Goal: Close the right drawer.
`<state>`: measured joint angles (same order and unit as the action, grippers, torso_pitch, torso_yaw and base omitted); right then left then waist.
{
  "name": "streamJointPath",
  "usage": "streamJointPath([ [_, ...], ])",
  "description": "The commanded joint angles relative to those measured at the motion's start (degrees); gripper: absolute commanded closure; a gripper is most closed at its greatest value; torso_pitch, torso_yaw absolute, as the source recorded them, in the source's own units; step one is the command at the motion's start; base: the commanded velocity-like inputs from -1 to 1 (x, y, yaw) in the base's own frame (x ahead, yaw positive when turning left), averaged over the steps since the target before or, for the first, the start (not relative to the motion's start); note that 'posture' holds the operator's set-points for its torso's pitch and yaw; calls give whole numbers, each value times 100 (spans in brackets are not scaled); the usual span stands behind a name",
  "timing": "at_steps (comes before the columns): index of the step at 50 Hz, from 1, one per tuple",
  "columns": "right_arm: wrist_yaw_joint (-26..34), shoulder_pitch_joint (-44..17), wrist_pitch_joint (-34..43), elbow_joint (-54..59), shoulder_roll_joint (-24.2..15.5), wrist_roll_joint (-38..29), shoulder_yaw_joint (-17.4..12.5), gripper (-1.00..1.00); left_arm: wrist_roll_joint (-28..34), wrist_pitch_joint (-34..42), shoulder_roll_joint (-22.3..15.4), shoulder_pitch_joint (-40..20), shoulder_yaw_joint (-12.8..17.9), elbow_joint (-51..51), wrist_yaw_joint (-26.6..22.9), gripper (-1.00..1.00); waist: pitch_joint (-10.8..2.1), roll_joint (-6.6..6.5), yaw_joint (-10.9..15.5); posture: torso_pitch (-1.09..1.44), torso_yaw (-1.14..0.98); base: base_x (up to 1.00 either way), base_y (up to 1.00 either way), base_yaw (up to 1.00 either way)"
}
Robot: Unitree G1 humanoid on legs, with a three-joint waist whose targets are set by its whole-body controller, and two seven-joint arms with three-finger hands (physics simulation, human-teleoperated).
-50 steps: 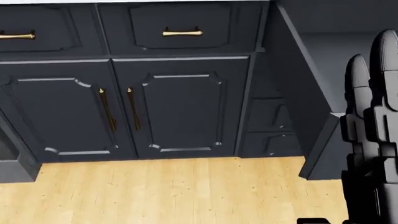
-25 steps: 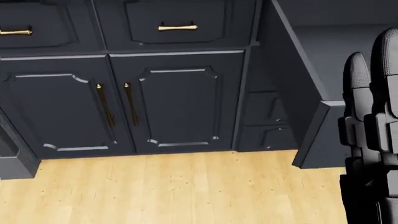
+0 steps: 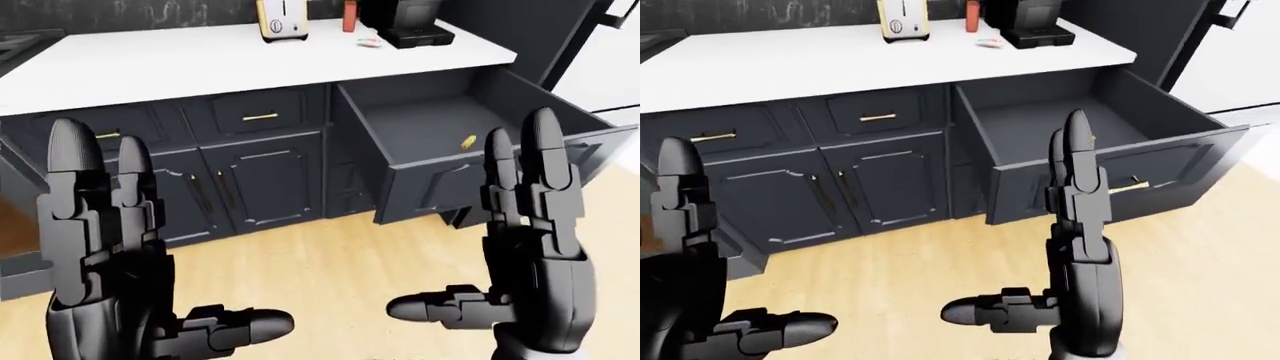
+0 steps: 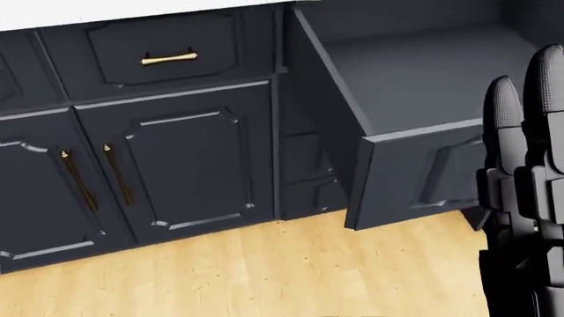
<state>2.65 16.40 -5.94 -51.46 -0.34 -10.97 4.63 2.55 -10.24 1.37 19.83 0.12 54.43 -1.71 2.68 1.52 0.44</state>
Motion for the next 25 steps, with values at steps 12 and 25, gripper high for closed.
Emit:
streamJointPath([
  [12, -20, -16, -100, -161, -16, 20, -11, -100, 9, -104, -3, -32, -62, 153, 1, -100, 102, -297, -63, 0, 0, 0, 0, -34],
  [25, 3, 6, -165, -113, -31, 37, 5, -100, 21, -141, -14, -18, -73, 121, 8, -100, 11, -143, -2, 0, 0, 0, 0, -34],
])
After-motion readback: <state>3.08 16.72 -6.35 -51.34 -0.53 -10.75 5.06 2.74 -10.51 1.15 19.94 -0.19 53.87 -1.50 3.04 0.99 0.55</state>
